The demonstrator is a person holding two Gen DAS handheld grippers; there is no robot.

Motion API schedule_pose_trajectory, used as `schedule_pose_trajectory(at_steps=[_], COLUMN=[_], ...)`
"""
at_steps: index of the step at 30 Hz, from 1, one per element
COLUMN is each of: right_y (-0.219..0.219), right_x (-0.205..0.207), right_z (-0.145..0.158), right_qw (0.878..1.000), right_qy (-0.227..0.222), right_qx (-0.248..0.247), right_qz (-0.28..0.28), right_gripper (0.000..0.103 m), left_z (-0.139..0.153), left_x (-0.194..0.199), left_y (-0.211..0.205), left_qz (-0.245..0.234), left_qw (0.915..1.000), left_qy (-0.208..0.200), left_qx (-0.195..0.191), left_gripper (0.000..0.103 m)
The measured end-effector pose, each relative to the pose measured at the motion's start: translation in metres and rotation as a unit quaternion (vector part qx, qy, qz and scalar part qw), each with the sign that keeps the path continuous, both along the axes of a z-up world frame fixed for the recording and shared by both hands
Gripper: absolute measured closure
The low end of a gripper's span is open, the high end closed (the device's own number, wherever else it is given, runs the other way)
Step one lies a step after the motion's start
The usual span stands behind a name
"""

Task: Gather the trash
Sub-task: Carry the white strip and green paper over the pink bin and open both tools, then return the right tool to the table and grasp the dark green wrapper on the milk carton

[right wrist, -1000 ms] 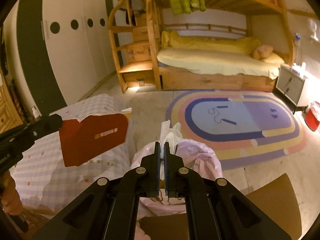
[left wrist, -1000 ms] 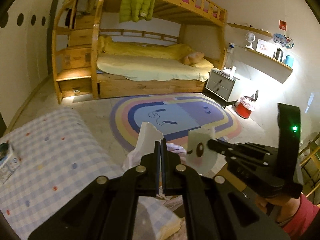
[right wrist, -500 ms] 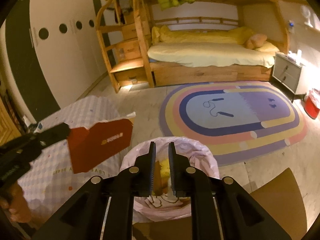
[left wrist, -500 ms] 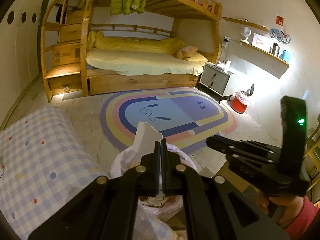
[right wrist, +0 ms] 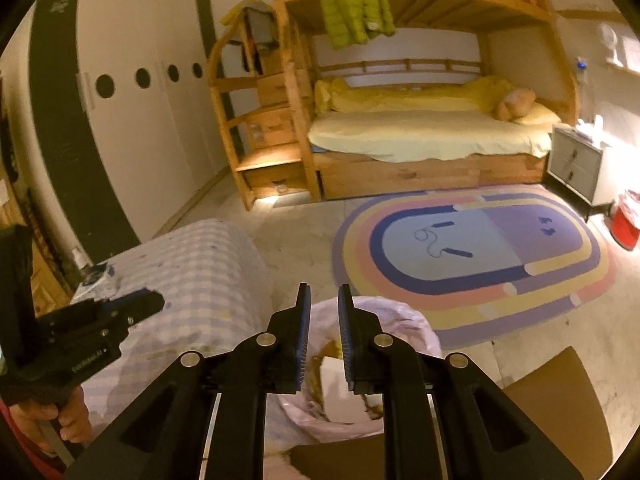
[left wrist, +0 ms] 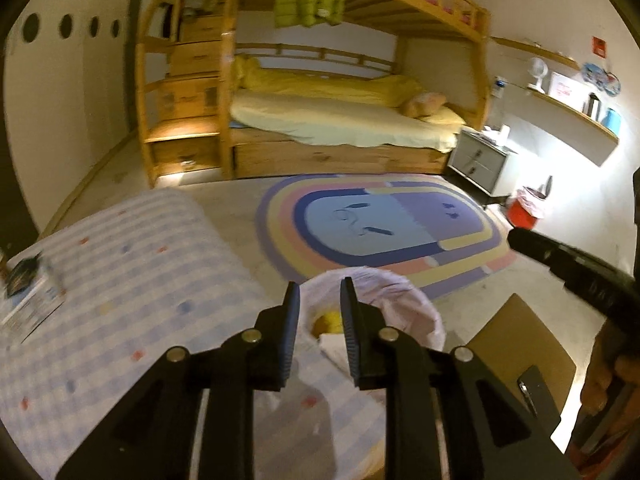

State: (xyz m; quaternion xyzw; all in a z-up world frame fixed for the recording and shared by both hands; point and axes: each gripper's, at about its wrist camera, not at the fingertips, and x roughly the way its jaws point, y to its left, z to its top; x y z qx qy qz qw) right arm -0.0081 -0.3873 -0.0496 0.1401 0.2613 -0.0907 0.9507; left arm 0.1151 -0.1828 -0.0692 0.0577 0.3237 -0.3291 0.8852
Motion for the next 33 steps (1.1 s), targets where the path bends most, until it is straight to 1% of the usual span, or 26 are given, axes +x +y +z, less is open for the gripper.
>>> schedule_pose_trajectory(at_steps=[1, 3, 6, 9, 11, 12, 18, 20, 22, 23, 25, 31, 33], right_y=[0.005, 0.023, 0.048, 0.078, 0.1, 0.1, 0.159, 0.176, 0.193, 0.199, 0.217, 0.255, 0.266], right_x=[0.001, 0.003, 0.007, 0.015, 0.023, 0.023, 0.048, 0.059, 0.072, 0.077, 0.089, 0.134, 0.149], right_z=[0.002, 0.006, 0.011, 0.015, 0.017, 0.017, 0.02, 0.02, 0.02, 0.021, 0.019, 0.019, 0.015], right_qw=[1.0, 1.0, 0.998, 0.995, 0.991, 0.991, 0.98, 0.976, 0.972, 0.971, 0.968, 0.962, 0.961], right_qy=[-0.001, -0.003, -0.004, -0.001, 0.003, 0.003, 0.008, 0.01, 0.013, 0.013, 0.016, 0.015, 0.02], right_qx=[0.0, -0.003, -0.006, -0.01, -0.016, -0.016, -0.028, -0.033, -0.034, -0.034, -0.035, -0.035, -0.037], right_qz=[0.007, 0.03, 0.063, 0.1, 0.13, 0.13, 0.197, 0.214, 0.23, 0.236, 0.249, 0.271, 0.272], right_gripper=[0.087, 0.085, 0.081, 0.08, 0.078, 0.078, 0.071, 0.065, 0.062, 0.061, 0.061, 0.061, 0.062], left_z=[0.0, 0.003, 0.012, 0.018, 0.021, 0.023, 0.024, 0.022, 0.019, 0.016, 0.014, 0.008, 0.004], left_x=[-0.002, -0.007, -0.016, -0.022, -0.026, -0.027, -0.026, -0.022, -0.021, -0.016, -0.009, 0.025, 0.041], left_y=[0.009, 0.029, 0.058, 0.091, 0.112, 0.123, 0.192, 0.216, 0.232, 0.244, 0.258, 0.285, 0.294], left_qz=[0.009, 0.03, 0.063, 0.093, 0.114, 0.127, 0.203, 0.232, 0.251, 0.267, 0.285, 0.318, 0.328], left_qw=[1.0, 0.9995, 0.998, 0.9956, 0.9933, 0.9916, 0.9786, 0.9723, 0.9674, 0.9634, 0.9582, 0.9471, 0.9438], left_qy=[0.001, 0.001, -0.008, -0.015, -0.021, -0.022, -0.029, -0.028, -0.026, -0.024, -0.022, -0.034, -0.03], left_qx=[0.001, 0.002, 0.001, -0.002, 0.001, 0.004, 0.012, 0.012, 0.013, 0.014, 0.014, 0.027, 0.022], left_gripper=[0.082, 0.072, 0.063, 0.055, 0.052, 0.051, 0.046, 0.044, 0.043, 0.043, 0.043, 0.041, 0.041])
